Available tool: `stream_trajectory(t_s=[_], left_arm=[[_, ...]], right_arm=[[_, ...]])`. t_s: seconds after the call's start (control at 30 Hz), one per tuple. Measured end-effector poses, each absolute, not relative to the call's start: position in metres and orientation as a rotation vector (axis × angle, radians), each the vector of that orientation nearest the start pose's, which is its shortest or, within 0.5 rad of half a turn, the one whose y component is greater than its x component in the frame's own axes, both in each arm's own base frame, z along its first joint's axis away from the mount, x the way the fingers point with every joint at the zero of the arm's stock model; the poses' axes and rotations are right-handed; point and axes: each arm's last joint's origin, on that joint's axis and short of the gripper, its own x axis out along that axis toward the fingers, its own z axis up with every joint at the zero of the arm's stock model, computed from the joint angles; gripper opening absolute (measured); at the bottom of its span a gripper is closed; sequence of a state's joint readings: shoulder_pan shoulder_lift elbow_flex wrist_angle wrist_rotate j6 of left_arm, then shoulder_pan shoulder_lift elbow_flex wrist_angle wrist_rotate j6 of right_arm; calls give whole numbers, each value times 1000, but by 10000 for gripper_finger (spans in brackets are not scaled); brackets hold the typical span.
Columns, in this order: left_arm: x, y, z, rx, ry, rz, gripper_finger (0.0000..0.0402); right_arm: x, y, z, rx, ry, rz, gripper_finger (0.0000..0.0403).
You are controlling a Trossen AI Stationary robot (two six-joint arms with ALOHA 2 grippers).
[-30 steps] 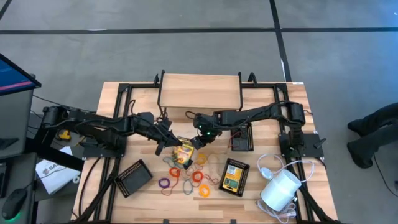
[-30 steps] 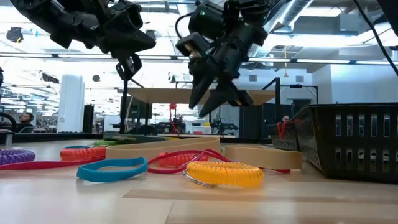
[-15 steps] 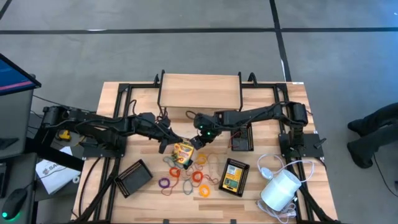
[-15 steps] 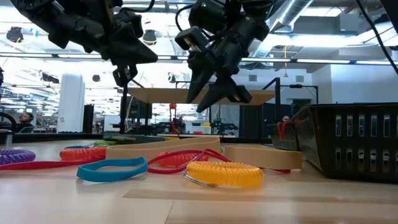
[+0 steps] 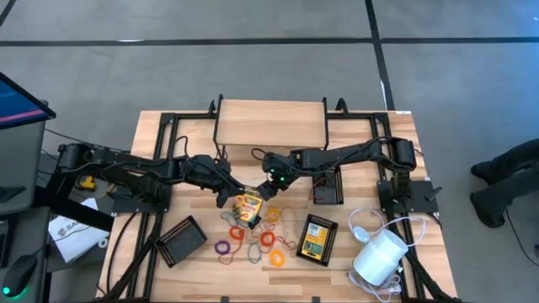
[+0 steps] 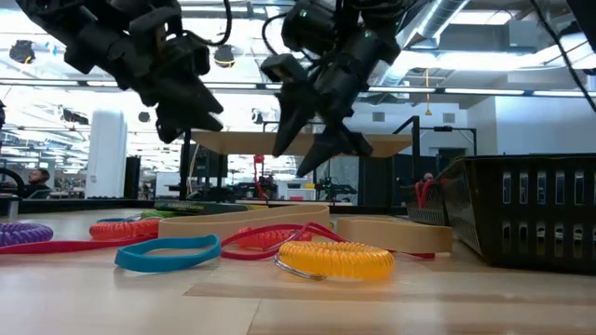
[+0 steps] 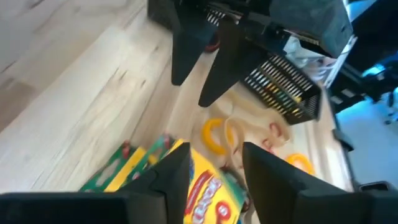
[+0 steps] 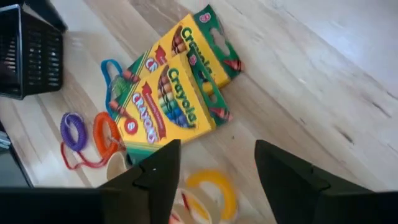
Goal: Pick & Place Office Desk Supplies
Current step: Put the right crayon box into the bottom right black bin
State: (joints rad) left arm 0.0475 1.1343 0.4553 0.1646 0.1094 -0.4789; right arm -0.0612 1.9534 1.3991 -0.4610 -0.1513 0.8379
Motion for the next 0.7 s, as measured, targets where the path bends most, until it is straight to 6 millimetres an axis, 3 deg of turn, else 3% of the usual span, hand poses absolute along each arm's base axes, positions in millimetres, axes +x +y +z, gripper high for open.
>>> stream_trajectory(t_s=[0.23,0.7], left_arm=[[218,7,183,-507,554,83,166],[203,7,157,-567,634,125,148]], right_arm=[[416,-20,170,871,1001,-346,226],[433,-17,134,913,1001,-271,225]])
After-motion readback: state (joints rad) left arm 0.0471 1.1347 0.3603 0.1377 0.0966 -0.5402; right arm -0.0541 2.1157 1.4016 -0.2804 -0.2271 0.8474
